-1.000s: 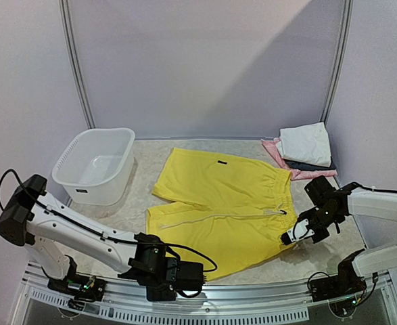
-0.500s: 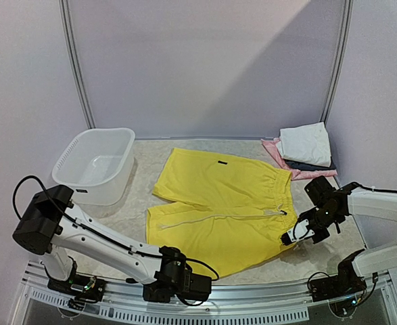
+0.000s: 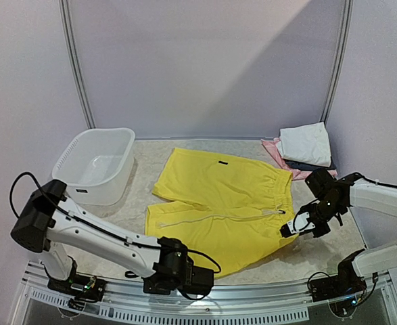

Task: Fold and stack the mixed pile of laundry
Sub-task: Pick up the flattened shorts from the center of the board, then fold the flattened shorts at the center of the board.

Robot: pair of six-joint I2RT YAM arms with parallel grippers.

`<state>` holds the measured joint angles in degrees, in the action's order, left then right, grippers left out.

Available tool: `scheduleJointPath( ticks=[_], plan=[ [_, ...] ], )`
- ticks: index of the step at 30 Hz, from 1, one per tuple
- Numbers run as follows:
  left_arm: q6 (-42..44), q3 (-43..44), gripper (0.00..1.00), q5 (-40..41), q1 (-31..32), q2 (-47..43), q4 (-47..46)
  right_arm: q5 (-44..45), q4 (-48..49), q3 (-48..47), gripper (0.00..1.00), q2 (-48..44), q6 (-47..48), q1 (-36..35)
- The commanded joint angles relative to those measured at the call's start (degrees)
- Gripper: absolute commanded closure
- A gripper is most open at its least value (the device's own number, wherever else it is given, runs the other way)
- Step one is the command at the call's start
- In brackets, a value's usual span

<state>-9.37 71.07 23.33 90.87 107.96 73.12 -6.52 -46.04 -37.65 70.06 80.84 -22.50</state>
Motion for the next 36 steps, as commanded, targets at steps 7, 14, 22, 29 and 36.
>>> scheduleJointPath(
  ticks=[7, 14, 22, 29, 36],
  plan=[
    [-3.8, 6.6, 1.00, 8.0, -10.4, -14.4, 6.5, -9.6, -19.4, -9.7, 1.00, -9.5, -11.9, -0.2],
    [-1.3, 9.7, 1.00, 14.1, -17.7, -19.8, 5.6, -10.5, -27.4, -13.0, 1.00, -15.2, -15.0, -0.2],
    [7.1, 14.6, 1.00, 18.3, -25.9, -16.9, -4.8, -12.1, -30.5, -16.0, 1.00, -10.3, -17.8, -0.2],
    [17.8, 20.3, 1.00, 16.6, -33.0, -12.3, -17.7, -14.0, -31.0, -20.7, 1.00, -2.5, -21.9, 1.0],
    [24.3, 33.1, 1.00, 13.1, -38.9, 0.1, -21.3, -17.4, -35.2, -29.6, 1.00, 8.7, -23.8, 9.9]
  ],
)
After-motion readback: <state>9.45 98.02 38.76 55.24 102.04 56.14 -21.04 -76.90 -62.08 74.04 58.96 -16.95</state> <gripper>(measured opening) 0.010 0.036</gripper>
